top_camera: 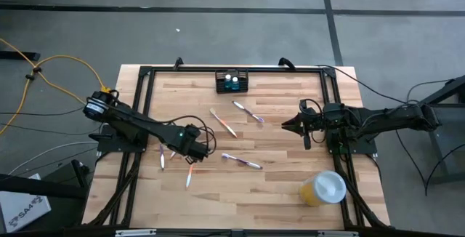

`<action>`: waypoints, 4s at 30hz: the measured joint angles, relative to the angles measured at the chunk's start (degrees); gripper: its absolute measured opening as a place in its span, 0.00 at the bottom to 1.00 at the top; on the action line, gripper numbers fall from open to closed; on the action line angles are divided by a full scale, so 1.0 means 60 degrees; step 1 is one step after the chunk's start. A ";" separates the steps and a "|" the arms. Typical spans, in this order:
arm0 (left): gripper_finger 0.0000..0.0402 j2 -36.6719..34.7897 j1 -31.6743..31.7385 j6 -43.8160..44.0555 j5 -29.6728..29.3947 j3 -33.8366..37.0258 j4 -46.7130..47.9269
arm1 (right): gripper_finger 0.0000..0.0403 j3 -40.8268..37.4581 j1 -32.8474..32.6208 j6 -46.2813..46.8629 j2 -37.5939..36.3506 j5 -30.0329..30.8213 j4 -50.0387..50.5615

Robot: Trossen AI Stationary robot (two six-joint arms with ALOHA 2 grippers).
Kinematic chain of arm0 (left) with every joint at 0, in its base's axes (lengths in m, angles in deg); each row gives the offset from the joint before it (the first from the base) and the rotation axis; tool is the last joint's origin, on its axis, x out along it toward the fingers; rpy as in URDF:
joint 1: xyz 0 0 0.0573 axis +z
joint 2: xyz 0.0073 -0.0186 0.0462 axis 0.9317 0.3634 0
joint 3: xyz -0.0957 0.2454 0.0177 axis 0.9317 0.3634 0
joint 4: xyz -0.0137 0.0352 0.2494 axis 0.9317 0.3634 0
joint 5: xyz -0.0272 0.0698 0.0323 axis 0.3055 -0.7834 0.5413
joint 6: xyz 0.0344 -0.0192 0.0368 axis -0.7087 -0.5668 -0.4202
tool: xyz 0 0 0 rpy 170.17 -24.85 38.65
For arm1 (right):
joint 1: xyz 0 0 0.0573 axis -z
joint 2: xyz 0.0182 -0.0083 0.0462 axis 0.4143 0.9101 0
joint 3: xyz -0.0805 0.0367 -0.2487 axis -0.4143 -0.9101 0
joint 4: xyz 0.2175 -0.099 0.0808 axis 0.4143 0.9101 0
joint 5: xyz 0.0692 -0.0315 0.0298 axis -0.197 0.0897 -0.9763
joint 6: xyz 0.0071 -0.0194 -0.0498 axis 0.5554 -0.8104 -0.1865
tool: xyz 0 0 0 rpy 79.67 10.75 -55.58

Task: Pick & Place toothbrushing station
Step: Put the left orange toothbrush into the wire organizer

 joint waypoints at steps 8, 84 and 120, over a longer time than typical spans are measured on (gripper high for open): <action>0.35 -0.0023 0.0004 -0.0004 0.0066 0.0000 0.0015 | 0.11 0.0000 0.0000 0.0000 0.0000 -0.0217 0.0002; 0.35 -0.0027 0.0892 -0.0692 0.0004 0.2149 -0.2774 | 0.11 0.0000 -0.0004 0.0007 0.0000 -0.0328 -0.0004; 0.25 -0.0013 0.0907 -0.0270 -0.0088 0.2636 -0.3204 | 0.11 0.0000 0.0000 0.0040 0.0000 -0.0572 -0.0004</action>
